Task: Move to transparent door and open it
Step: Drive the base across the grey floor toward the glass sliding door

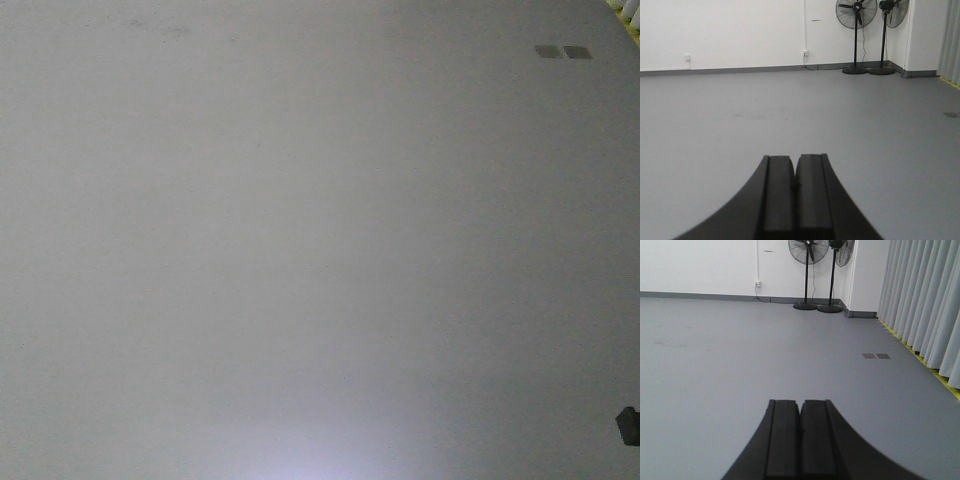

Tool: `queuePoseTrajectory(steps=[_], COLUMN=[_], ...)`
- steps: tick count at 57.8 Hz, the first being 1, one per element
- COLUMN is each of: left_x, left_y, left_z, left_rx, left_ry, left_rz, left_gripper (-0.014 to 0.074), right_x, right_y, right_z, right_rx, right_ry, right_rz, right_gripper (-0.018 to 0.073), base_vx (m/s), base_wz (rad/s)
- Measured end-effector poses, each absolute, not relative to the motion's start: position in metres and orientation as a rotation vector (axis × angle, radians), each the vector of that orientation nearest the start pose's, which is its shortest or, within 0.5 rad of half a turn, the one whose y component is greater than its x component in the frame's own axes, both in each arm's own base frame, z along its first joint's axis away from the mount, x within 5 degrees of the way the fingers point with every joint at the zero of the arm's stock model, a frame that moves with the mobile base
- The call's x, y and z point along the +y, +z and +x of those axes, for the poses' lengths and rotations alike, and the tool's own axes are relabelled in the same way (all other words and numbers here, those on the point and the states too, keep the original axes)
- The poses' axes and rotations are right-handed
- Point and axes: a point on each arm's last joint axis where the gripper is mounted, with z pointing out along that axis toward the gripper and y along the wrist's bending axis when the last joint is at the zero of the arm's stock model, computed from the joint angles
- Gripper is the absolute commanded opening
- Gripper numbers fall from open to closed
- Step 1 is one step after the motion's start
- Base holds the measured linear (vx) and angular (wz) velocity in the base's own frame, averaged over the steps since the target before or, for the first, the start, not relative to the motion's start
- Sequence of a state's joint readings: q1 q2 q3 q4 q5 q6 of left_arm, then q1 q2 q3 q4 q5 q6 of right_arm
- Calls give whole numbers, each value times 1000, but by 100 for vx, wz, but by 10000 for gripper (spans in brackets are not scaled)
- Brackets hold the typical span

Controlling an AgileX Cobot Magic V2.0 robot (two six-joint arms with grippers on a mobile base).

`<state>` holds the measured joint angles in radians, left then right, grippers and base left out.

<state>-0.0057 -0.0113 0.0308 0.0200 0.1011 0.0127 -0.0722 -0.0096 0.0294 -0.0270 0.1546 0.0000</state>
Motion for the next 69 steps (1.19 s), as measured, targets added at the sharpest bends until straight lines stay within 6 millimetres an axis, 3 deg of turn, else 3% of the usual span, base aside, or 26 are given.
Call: queuePoseTrajectory(steps=[69], left_x=[0], left_y=[194], left_z=[57], left_rx=[1604], left_ry=[22], left_rz=[29], left_gripper=[-6], right_x=[-4], right_y=[190], right_z=[56], right_rx=[1657], right_ry=[-79], right_rz=[41], right_gripper=[-9], base_vx=[4], base_wz=[3])
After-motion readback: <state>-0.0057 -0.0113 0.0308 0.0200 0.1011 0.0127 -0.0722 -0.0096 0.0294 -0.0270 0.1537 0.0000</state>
